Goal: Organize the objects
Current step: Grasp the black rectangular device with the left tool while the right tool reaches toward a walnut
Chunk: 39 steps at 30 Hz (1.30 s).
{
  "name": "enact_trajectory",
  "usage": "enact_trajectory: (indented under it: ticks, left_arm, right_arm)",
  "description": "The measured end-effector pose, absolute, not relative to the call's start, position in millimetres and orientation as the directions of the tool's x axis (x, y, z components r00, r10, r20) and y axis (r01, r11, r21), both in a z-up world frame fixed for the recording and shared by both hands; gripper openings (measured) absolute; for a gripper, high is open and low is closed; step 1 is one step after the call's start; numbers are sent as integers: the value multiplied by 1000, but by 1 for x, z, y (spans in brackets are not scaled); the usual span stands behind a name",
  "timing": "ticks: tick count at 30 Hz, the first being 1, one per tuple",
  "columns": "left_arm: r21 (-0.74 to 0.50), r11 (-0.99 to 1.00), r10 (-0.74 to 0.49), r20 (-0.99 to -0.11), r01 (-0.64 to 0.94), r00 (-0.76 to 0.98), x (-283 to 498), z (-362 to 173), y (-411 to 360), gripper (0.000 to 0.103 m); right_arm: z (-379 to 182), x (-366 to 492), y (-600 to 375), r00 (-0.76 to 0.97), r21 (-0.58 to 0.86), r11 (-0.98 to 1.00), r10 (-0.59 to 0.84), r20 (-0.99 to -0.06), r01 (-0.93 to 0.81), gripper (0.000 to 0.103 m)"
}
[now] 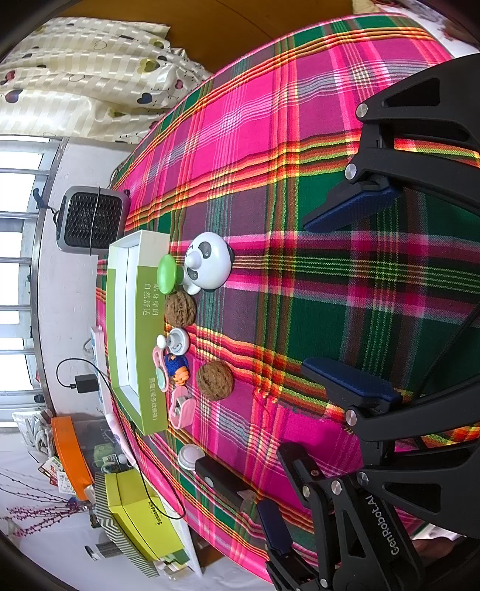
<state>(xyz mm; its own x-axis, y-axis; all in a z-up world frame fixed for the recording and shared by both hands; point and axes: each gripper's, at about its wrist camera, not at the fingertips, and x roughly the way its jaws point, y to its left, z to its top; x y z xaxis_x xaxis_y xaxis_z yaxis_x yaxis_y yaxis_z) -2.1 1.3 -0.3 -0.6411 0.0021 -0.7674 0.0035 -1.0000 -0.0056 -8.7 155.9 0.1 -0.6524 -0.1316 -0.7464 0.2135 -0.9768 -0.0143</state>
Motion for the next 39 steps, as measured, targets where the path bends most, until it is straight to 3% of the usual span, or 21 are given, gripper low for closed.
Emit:
enact_trajectory:
  ticks: [24,39]
  left_arm:
    - [-48,-998,66,-755,-45,-653,21,1,-11,75]
    - [-129,-990,63,-736,49,-674,-5,11,-62,73]
  right_arm:
    - [2,-8,155,-647,-9,-974,-142,-749,225,70]
    - [9,-25,131,-615,49,-925,-290,-734,378,69]
